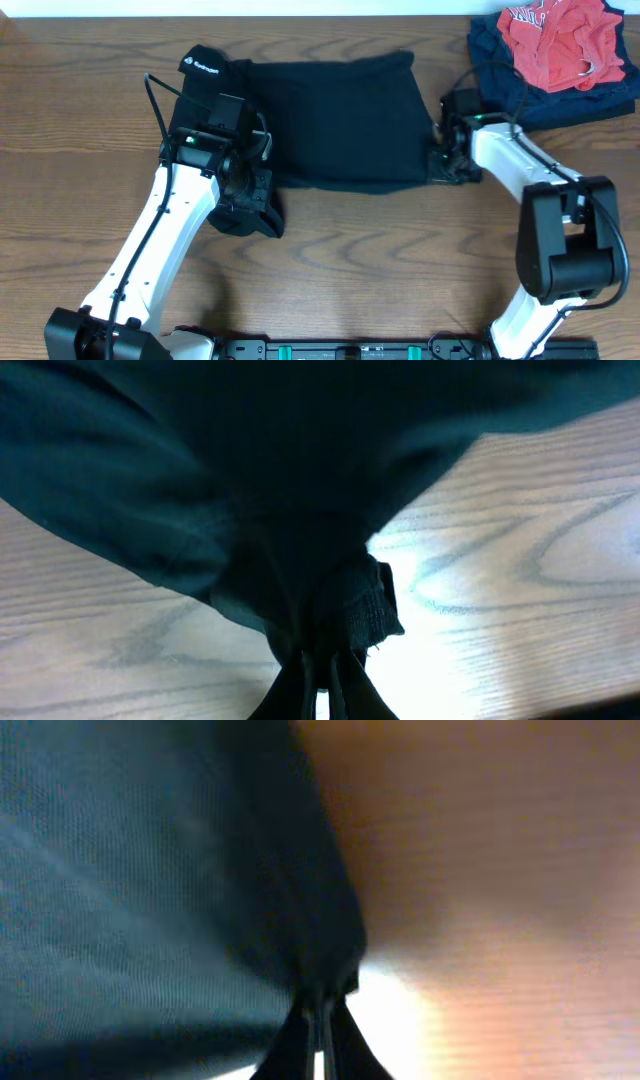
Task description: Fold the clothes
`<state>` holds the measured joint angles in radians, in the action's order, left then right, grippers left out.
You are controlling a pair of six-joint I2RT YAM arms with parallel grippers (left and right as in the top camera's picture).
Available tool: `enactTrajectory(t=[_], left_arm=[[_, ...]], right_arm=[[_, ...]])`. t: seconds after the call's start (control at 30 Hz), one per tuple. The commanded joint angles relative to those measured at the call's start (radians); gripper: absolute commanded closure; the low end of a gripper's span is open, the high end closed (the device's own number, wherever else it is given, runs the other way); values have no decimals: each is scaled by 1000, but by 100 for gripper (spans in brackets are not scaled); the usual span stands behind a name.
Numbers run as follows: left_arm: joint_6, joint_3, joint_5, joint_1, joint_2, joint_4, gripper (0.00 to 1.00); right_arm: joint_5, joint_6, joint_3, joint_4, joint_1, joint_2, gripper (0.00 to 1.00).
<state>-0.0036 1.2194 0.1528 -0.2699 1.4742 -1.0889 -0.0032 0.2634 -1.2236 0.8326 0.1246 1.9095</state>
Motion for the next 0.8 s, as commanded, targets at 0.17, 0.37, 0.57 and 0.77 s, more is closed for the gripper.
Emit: enactTrajectory(t=[0.17, 0.37, 0.57, 0.77], left_arm=[[-14, -31, 51, -8, -7, -4, 94], [-13, -76, 132, -70, 26, -5, 51], [-13, -125, 216, -171, 73, -6, 30], [-68, -134, 232, -238, 85, -72, 30]], right_arm=[[29, -28, -104, 180, -132, -148, 99], [25, -41, -103, 186, -143, -151, 99], [25, -40, -103, 170, -144, -151, 99], [25, -41, -103, 166, -144, -151, 99]])
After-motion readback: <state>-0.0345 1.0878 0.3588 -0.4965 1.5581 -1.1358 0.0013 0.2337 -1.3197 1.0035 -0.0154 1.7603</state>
